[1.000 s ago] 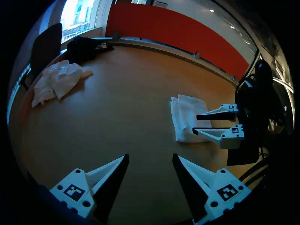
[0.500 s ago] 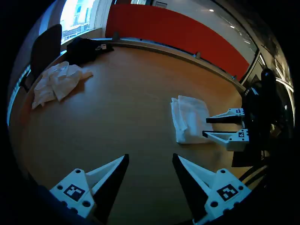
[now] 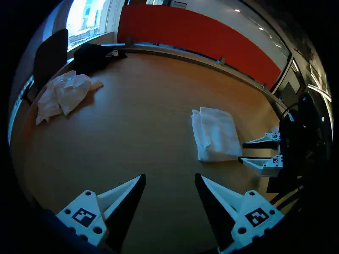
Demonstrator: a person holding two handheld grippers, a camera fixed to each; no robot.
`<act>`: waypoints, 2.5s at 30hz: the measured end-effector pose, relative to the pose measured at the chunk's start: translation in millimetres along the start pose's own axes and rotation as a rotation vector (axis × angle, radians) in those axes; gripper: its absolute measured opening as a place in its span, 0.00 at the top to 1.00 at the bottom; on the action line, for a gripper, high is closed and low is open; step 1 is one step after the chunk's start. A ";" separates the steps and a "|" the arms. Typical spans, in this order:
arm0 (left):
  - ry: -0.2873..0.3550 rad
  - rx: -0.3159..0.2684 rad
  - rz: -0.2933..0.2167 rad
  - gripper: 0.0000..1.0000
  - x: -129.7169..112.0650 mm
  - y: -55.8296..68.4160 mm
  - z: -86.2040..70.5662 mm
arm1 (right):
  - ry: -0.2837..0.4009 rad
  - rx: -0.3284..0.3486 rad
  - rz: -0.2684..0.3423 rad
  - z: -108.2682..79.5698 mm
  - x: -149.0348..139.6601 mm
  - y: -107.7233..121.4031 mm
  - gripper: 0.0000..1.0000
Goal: Fold towel
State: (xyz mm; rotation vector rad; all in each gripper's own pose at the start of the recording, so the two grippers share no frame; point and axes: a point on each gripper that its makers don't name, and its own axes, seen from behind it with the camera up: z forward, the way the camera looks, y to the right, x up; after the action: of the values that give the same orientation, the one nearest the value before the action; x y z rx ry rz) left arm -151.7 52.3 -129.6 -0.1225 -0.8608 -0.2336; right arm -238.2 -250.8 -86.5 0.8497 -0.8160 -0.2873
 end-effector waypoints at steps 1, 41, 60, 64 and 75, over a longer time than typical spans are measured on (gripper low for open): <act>0.001 0.000 0.000 0.14 0.1 0.2 -0.1 | -0.003 -0.002 0.003 -0.4 -2.5 0.8 0.30; 0.008 -0.008 0.015 0.14 3.6 2.6 -3.6 | 0.062 -0.068 0.007 -20.3 20.6 22.4 0.95; 0.041 -0.024 0.043 0.14 22.1 12.6 -7.2 | 0.269 -0.145 -0.011 -116.5 133.1 63.5 0.95; 0.044 -0.027 0.050 0.14 25.3 15.1 -7.6 | 0.282 -0.171 0.001 -131.4 136.5 76.2 0.95; 0.046 -0.034 0.063 0.15 32.6 20.4 -5.9 | 0.299 -0.256 0.046 -174.9 130.4 128.9 0.95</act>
State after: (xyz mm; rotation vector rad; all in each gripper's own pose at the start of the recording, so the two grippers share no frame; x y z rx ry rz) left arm -121.7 65.8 -108.8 -0.1750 -0.8060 -0.1916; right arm -32.8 -139.9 11.9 0.6135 -0.5056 -0.2122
